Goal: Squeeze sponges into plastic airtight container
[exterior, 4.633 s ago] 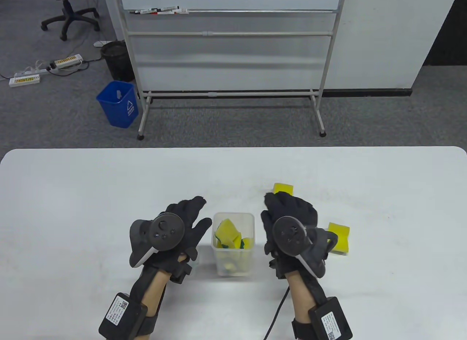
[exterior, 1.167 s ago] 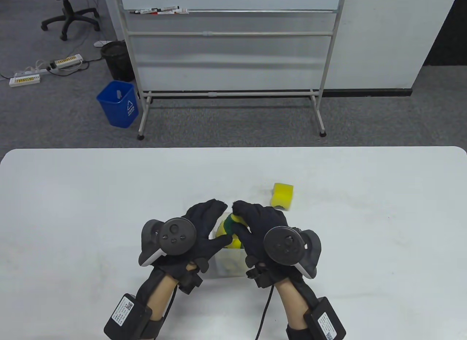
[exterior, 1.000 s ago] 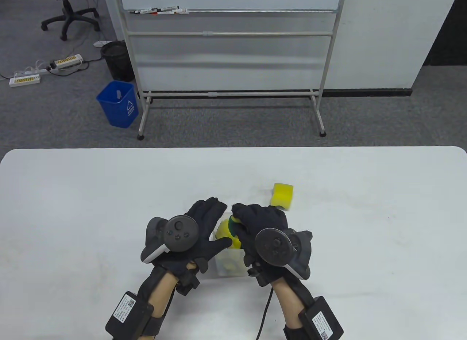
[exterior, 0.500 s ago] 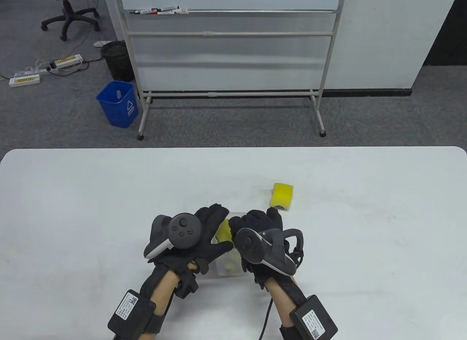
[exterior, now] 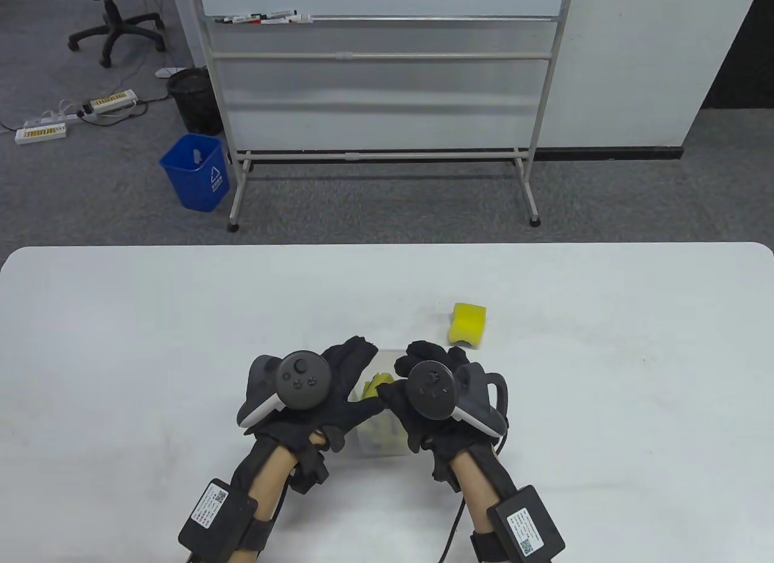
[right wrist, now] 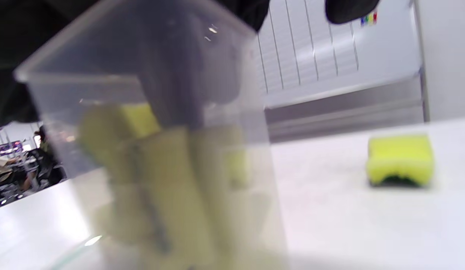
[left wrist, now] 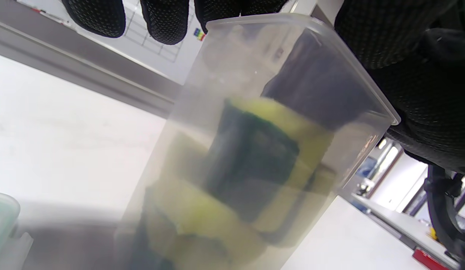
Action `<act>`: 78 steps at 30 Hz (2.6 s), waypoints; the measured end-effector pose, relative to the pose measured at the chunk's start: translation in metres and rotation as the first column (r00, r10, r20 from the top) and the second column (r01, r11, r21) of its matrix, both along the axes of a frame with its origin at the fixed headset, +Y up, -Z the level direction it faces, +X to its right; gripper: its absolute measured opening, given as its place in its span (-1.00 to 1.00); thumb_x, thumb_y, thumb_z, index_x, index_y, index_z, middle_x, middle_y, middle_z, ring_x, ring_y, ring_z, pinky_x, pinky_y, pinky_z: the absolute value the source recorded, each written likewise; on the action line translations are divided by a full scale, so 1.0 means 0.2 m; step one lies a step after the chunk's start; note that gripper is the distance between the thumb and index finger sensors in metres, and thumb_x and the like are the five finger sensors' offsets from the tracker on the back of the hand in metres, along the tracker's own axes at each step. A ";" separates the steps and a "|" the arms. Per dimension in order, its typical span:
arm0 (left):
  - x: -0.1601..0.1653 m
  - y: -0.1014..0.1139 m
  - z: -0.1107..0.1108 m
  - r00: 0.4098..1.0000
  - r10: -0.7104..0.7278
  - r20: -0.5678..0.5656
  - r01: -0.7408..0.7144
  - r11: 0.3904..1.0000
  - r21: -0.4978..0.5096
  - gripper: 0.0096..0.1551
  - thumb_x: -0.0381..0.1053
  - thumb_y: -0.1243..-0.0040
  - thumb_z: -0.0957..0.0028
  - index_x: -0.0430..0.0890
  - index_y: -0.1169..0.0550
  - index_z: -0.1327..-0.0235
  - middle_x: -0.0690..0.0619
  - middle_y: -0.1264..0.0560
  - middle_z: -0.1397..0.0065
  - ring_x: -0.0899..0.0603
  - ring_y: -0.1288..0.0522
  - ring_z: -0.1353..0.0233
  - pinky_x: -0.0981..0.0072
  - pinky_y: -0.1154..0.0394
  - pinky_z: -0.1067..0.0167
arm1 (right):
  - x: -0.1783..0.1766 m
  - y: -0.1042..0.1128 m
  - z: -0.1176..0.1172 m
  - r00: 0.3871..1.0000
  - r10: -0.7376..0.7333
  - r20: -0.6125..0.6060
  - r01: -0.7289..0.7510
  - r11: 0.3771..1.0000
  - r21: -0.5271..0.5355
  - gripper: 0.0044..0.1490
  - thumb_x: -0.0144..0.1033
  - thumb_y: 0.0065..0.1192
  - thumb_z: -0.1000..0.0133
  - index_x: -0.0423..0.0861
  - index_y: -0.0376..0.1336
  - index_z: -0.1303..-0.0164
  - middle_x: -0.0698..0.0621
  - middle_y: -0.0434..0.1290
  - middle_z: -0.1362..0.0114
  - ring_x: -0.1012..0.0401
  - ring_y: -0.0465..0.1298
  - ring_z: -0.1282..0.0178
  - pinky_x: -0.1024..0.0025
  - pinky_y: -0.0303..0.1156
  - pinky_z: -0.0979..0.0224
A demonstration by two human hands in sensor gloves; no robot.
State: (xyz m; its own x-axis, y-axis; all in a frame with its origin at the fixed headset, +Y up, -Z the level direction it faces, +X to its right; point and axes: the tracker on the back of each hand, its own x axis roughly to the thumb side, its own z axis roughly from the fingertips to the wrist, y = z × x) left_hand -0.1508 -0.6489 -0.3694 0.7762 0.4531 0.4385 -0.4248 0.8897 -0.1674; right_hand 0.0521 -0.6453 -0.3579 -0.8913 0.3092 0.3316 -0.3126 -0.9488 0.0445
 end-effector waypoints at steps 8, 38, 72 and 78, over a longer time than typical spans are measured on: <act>0.00 0.00 0.00 1.000 -0.004 0.002 0.004 1.000 -0.008 0.02 0.41 -0.15 0.00 0.04 -0.08 -0.64 -0.07 -0.05 -0.79 -0.34 -0.11 -0.71 -0.41 -0.19 -0.51 | 0.03 0.05 0.01 0.993 -0.115 -0.003 0.115 0.991 0.070 -0.11 0.26 -0.05 -0.08 -0.11 0.58 -0.18 0.02 0.48 -0.56 0.09 0.15 -0.75 -0.32 0.06 -0.63; -0.26 0.19 0.02 0.969 0.228 -0.097 -0.221 0.972 0.079 -0.03 0.40 -0.03 -0.07 0.03 -0.04 -0.65 -0.10 0.04 -0.79 -0.32 -0.02 -0.73 -0.43 -0.16 -0.51 | 0.42 -0.56 -0.66 0.923 0.047 0.383 0.057 0.965 -0.256 -0.32 0.12 0.22 -0.07 0.12 0.45 -0.37 0.10 -0.05 -0.81 -0.02 -0.09 -0.82 -0.29 -0.05 -0.64; -0.13 0.21 0.09 0.778 0.627 0.039 -0.628 0.777 0.039 -0.12 0.37 -0.20 -0.01 -0.06 -0.34 -0.51 -0.15 -0.45 -0.57 -0.29 -0.47 -0.51 -0.19 -0.44 -0.42 | 0.16 0.33 0.18 0.518 -0.834 -0.188 0.834 0.542 -0.105 -0.31 -0.03 0.39 -0.04 -0.10 0.45 -0.33 -0.16 0.40 -0.61 -0.11 0.46 -0.56 -0.22 0.27 -0.54; -0.14 0.19 0.07 0.703 0.709 0.057 -0.711 0.704 0.014 -0.20 0.30 -0.28 0.01 -0.06 -0.40 -0.42 -0.07 -0.55 -0.45 -0.21 -0.58 -0.40 -0.10 -0.51 -0.37 | 0.09 0.29 0.18 0.439 -0.872 -0.218 0.846 0.482 -0.226 -0.29 -0.01 0.38 -0.05 -0.10 0.43 -0.36 -0.16 0.38 -0.62 -0.10 0.44 -0.57 -0.22 0.27 -0.54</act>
State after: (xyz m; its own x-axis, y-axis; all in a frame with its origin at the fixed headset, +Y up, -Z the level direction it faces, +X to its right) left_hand -0.1793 -0.6109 -0.3553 0.2105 0.8467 0.4886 -0.9257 0.3333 -0.1788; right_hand 0.0707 -0.5868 -0.3224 -0.0292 0.8980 0.4390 -0.9267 -0.1889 0.3249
